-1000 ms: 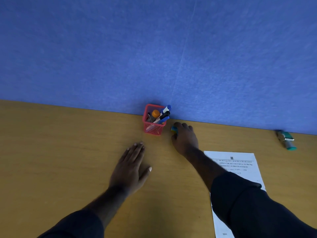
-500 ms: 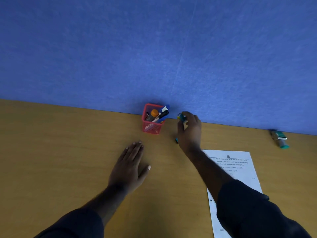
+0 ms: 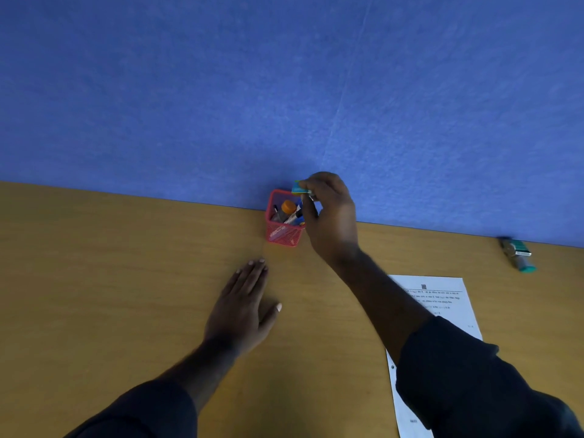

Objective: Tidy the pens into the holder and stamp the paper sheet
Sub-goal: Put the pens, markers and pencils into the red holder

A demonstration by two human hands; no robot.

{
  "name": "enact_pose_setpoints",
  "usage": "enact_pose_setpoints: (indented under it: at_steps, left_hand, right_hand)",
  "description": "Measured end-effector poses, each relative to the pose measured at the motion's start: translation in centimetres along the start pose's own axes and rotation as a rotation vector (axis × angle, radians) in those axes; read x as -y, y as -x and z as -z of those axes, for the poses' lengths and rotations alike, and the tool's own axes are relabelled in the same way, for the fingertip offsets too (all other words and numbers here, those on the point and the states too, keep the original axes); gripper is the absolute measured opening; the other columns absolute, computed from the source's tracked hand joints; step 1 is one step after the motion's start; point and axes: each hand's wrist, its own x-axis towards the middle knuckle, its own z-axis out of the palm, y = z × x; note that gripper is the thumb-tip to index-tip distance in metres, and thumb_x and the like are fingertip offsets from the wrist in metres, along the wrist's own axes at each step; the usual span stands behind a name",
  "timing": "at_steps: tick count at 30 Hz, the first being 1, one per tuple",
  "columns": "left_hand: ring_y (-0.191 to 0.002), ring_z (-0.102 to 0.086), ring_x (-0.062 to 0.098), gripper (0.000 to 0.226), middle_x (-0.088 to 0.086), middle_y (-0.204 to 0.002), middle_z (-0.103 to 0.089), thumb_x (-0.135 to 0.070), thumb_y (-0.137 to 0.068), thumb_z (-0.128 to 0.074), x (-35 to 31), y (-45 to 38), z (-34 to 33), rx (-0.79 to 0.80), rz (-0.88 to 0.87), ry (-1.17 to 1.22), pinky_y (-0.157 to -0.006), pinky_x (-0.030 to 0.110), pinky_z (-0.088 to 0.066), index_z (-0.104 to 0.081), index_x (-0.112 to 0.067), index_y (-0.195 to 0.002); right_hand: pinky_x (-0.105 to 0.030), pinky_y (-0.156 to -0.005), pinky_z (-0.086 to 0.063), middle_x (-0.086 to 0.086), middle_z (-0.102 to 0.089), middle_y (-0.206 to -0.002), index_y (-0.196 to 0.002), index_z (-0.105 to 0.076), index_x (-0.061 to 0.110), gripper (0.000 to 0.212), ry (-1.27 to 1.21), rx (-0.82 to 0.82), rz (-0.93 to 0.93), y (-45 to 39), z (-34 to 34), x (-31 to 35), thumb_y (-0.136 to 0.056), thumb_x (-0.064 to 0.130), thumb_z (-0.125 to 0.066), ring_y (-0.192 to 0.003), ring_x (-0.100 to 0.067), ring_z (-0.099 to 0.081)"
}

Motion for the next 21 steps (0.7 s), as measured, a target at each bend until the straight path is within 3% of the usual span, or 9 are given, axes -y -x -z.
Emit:
enact_pose_setpoints:
  at_steps: [5,9,12,16,19,21]
  left_hand:
    - [-0.155,-0.010,0.014,0.078,0.000,-0.168,-0.016,-0.062,-0.098,-0.031,-0.2,0.1,0.2,-0.007,0.002,-0.022,-0.126,0.035,-0.012,-0.021,-0.013,-0.158]
    - [-0.156,-0.006,0.013,0.080,-0.001,-0.168,-0.012,-0.063,-0.098,-0.028,-0.3,0.1,0.3,0.000,0.004,-0.020,-0.127,0.036,-0.013,-0.016,-0.014,-0.159]
    - [-0.156,-0.005,0.013,0.080,-0.002,-0.169,-0.009,-0.065,-0.098,-0.026,-0.3,0.1,0.4,0.002,0.004,-0.019,-0.127,0.038,-0.015,-0.013,-0.014,-0.159]
    - [-0.155,-0.010,0.015,0.079,0.000,-0.168,-0.014,-0.062,-0.098,-0.030,-0.4,0.2,0.5,-0.003,0.003,-0.012,-0.127,0.037,-0.016,-0.018,-0.013,-0.158]
    - [-0.155,-0.013,0.016,0.078,0.000,-0.167,-0.017,-0.061,-0.097,-0.033,-0.3,0.2,0.5,-0.009,0.002,-0.005,-0.126,0.038,-0.017,-0.022,-0.013,-0.158]
    - [-0.155,-0.013,0.016,0.078,0.000,-0.167,-0.019,-0.060,-0.097,-0.033,-0.3,0.2,0.5,-0.011,0.002,-0.007,-0.126,0.039,-0.019,-0.024,-0.012,-0.157]
  right_hand:
    - [-0.034,-0.080,-0.022,0.008,-0.070,-0.104,-0.098,-0.072,0.019,0.024,0.341,0.219,0.157,-0.3,-0.9,0.5,-0.077,0.009,-0.065,-0.101,-0.024,-0.052]
    - [-0.034,-0.081,-0.016,0.012,-0.069,-0.102,-0.090,-0.070,0.027,0.022,0.420,0.298,0.167,-0.3,-1.1,0.5,-0.076,0.016,-0.057,-0.105,-0.020,-0.048]
    - [-0.037,-0.083,-0.021,0.009,-0.067,-0.104,-0.091,-0.069,0.026,0.020,0.413,0.226,0.175,-0.2,-0.7,0.2,-0.078,0.015,-0.059,-0.109,-0.024,-0.051]
    - [-0.036,-0.082,-0.026,0.004,-0.066,-0.101,-0.101,-0.070,0.022,0.021,0.421,-0.015,0.108,0.9,0.7,-1.4,-0.082,0.016,-0.062,-0.105,-0.024,-0.052]
    - [-0.035,-0.081,-0.028,0.001,-0.064,-0.102,-0.105,-0.068,0.021,0.020,0.385,-0.135,-0.098,2.4,1.6,-3.4,-0.086,0.020,-0.061,-0.102,-0.025,-0.051]
    - [-0.037,-0.084,-0.031,-0.001,-0.062,-0.105,-0.109,-0.066,0.020,0.024,0.347,-0.128,-0.267,3.7,1.8,-5.1,-0.086,0.018,-0.059,-0.103,-0.027,-0.050]
